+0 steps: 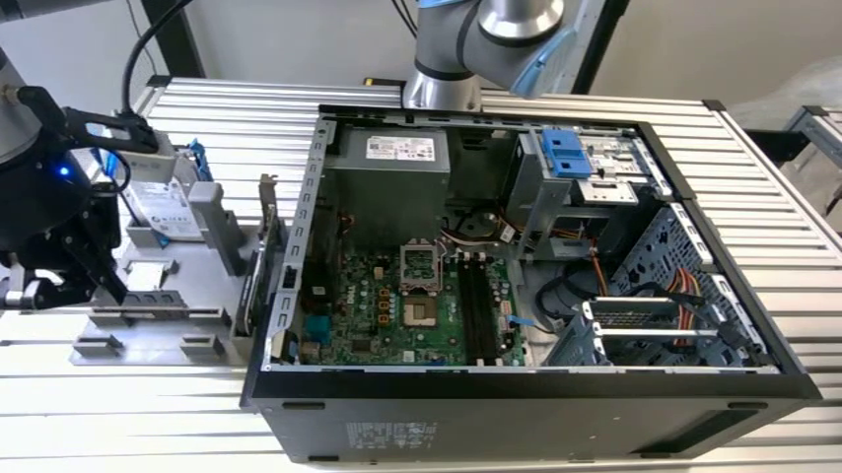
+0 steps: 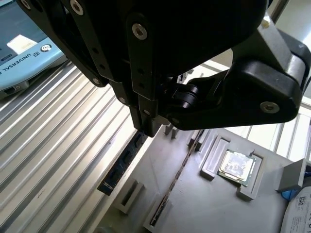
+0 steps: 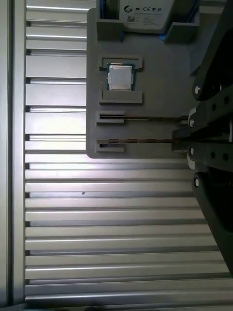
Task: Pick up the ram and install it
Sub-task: 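Pick up the ram and move it above insertion slot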
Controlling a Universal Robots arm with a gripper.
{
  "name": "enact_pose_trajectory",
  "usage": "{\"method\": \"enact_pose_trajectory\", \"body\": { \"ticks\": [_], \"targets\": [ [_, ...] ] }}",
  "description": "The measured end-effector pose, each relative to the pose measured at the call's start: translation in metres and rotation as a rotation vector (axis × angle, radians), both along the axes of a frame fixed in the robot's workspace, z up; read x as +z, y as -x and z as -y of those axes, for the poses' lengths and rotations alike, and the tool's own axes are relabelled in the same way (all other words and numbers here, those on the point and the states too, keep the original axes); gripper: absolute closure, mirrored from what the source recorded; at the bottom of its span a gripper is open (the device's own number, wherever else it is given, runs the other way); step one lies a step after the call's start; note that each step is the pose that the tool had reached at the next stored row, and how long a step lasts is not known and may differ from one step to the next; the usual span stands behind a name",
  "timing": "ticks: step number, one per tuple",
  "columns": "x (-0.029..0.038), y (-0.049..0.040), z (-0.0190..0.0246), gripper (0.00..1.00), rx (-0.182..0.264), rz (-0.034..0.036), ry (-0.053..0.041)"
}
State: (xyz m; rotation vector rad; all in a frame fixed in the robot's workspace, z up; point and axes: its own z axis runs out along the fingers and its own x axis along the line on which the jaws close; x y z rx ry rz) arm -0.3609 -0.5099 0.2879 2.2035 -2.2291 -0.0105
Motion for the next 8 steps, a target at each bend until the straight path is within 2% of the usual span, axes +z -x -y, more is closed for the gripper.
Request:
{"method": "enact_pose_trajectory", "body": {
  "ticks": [8],
  "targets": [
    [0.0077, 0.0001, -0.0001, 1.0, 0.0, 0.0001, 0.0]
  ]
}}
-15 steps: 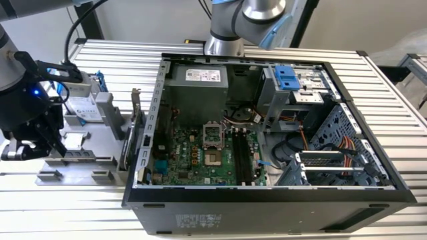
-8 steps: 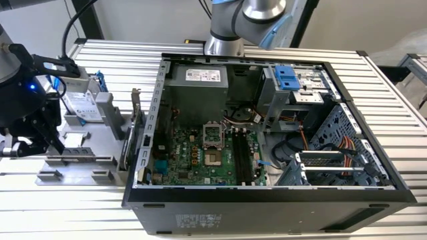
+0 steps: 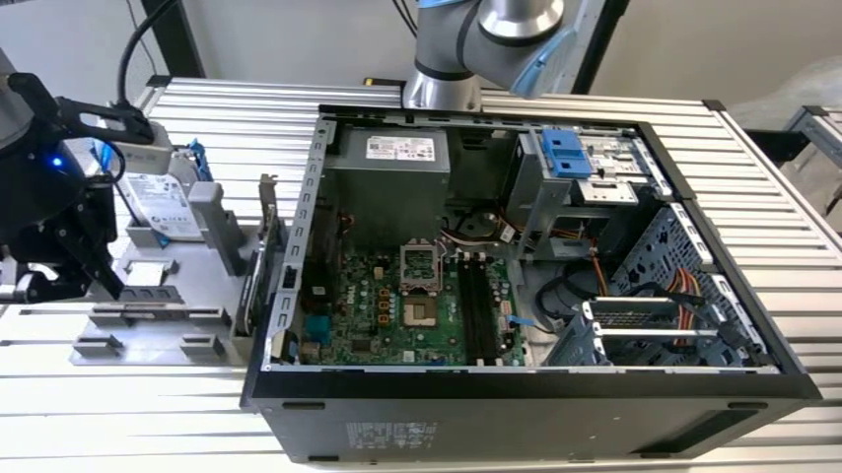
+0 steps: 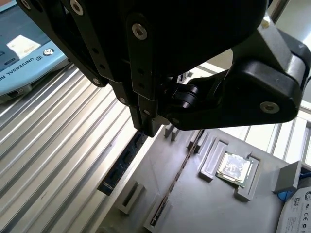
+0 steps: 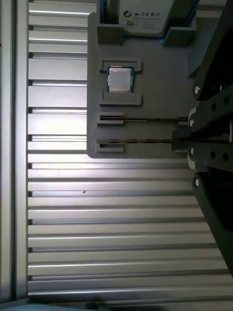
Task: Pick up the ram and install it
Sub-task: 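Pick up the ram and move it above insertion slot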
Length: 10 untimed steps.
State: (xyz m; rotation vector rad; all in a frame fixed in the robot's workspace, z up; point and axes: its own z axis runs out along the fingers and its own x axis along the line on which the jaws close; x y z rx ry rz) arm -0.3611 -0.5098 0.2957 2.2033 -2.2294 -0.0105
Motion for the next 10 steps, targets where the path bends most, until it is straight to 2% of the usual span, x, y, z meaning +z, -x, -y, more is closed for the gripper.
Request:
{"method": "enact_pose_trajectory", "body": {
  "ticks": [10],
  "targets": [
    [0.007, -0.0001, 0.0001, 1.0, 0.0, 0.0, 0.0]
  ]
}}
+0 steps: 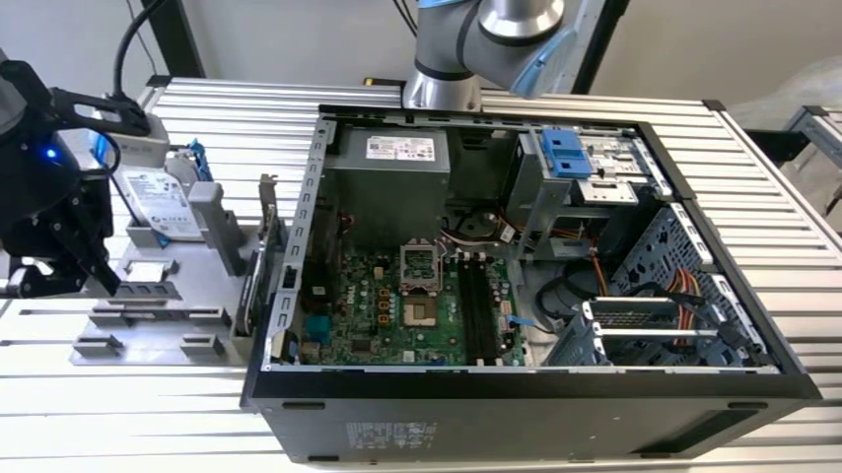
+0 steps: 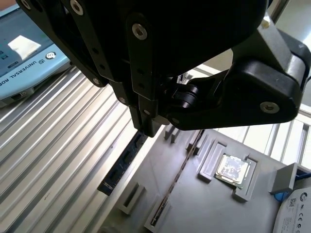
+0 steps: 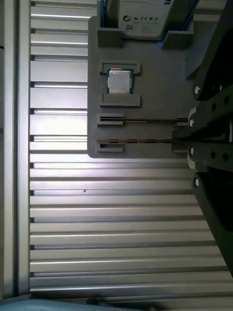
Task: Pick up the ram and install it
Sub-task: 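Pick up the ram and move it above insertion slot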
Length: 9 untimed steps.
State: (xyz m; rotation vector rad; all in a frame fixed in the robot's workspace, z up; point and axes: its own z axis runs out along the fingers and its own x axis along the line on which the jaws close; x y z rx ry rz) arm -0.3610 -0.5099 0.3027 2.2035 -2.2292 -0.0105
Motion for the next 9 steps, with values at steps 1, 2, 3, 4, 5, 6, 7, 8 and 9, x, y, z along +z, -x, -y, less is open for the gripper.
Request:
{"method": "enact_pose_trajectory", "body": {
  "ticks": [1, 2, 3, 4, 5, 6, 7, 8, 9],
  "targets": [
    [0.0006, 0.0, 0.0, 1.0, 0.0, 0.0, 0.0],
    [0.0011, 0.0, 0.0, 1.0, 0.0, 0.0, 0.0],
    [0.0018, 0.0, 0.0, 1.0, 0.0, 0.0, 0.0],
    [0.0023, 0.0, 0.0, 1.0, 0.0, 0.0, 0.0],
    [0.003, 0.0, 0.0, 1.0, 0.0, 0.0, 0.0],
    [0.0037, 0.0, 0.0, 1.0, 0.0, 0.0, 0.0],
    [0.0044, 0.0, 0.0, 1.0, 0.0, 0.0, 0.0],
    [0.0051, 0.0, 0.0, 1.0, 0.0, 0.0, 0.0],
    [0.0058, 0.0, 0.0, 1.0, 0.0, 0.0, -0.0001]
  ]
}}
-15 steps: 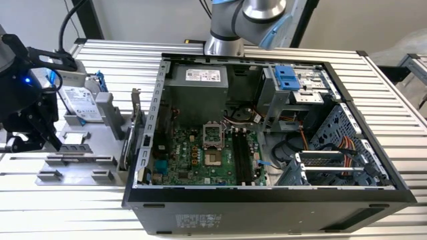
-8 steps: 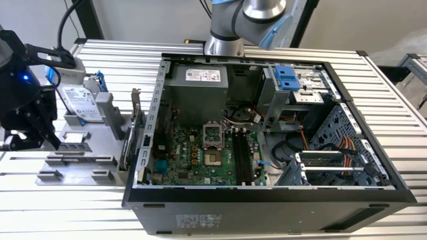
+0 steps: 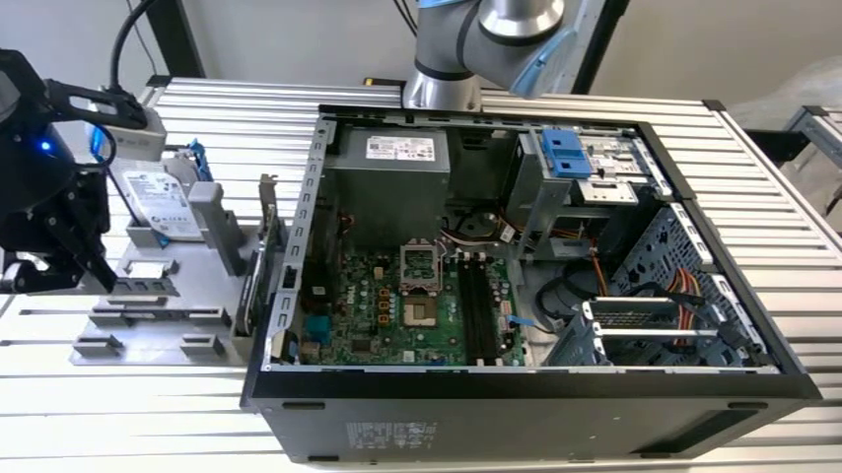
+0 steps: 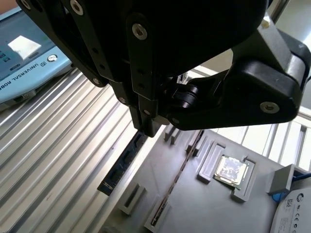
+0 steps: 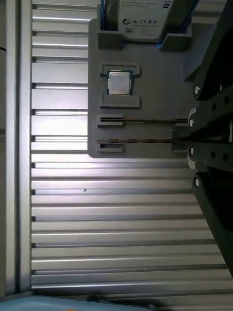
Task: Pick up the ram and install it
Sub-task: 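Pick up the ram and move it above insertion slot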
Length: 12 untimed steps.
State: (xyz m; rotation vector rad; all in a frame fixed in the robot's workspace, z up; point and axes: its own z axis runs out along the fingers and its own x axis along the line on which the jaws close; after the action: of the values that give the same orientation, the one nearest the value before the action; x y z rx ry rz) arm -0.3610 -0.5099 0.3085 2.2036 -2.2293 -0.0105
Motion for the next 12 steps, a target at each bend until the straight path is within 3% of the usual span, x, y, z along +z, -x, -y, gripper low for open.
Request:
{"method": "enact_pose_trajectory", "body": {
  "ticks": [12],
  "targets": [
    [0.0088, 0.0, 0.0, 1.0, 0.0, -0.0001, 0.0]
  ]
}}
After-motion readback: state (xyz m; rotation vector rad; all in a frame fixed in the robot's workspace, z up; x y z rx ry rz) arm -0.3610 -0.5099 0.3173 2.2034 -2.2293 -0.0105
